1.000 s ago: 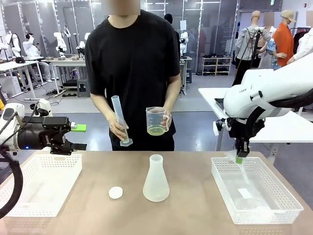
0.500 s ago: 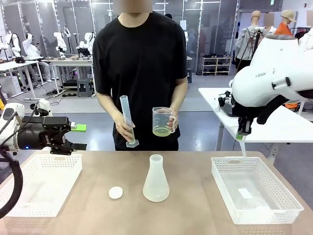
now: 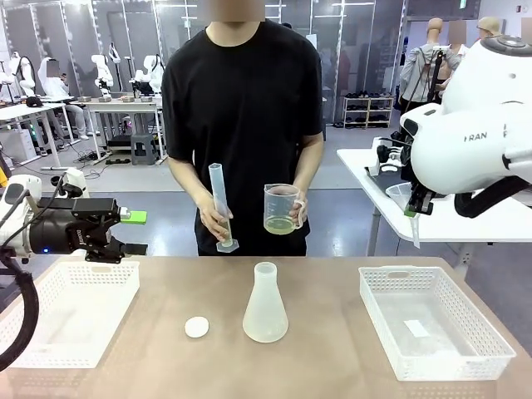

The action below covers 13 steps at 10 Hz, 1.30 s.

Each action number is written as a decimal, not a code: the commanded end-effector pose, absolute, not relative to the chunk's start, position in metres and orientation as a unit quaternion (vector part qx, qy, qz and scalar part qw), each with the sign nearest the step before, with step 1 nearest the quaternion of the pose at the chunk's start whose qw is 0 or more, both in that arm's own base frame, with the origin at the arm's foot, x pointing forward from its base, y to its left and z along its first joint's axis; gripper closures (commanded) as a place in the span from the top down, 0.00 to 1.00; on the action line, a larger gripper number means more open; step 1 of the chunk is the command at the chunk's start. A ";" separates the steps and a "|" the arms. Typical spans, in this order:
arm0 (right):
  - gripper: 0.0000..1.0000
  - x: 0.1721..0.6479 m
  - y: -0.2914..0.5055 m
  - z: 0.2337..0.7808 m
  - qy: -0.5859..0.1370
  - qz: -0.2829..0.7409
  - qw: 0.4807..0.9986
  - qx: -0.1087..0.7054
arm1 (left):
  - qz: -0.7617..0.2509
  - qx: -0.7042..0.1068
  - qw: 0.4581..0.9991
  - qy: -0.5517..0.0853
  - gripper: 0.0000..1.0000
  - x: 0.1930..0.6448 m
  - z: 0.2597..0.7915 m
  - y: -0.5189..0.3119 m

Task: Prepare the solutions needed for the experiment.
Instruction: Pick up the Plastic Funnel and insert it into the Big flask.

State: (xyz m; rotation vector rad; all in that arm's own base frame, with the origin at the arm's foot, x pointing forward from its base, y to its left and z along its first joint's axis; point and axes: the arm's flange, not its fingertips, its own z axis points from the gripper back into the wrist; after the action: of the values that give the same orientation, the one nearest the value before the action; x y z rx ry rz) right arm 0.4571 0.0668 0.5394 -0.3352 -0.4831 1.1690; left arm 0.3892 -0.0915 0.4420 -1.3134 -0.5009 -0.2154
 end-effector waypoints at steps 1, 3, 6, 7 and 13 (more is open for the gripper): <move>0.00 0.460 0.068 0.543 -0.213 0.556 0.788 -0.158 | -0.089 -0.615 0.749 -0.232 1.00 0.390 0.443 -0.095; 0.00 0.460 0.068 0.543 -0.213 0.556 0.788 -0.158 | -0.089 -0.615 0.749 -0.232 1.00 0.390 0.443 -0.095; 0.05 0.457 0.070 0.540 -0.218 0.554 0.789 -0.155 | -0.089 -0.615 0.749 -0.232 1.00 0.390 0.443 -0.095; 0.05 0.453 0.088 0.542 -0.240 0.588 0.758 -0.150 | -0.089 -0.615 0.749 -0.232 1.00 0.390 0.443 -0.095; 0.05 0.414 0.198 0.568 -0.331 0.727 0.594 -0.095 | -0.089 -0.615 0.749 -0.232 1.00 0.390 0.443 -0.095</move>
State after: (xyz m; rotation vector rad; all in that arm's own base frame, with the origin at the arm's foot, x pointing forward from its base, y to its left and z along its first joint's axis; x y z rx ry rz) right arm 0.4098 0.2075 0.5703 -0.2798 -0.7185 1.6170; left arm 0.3892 -0.0915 0.4420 -1.3136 -0.5007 -0.2156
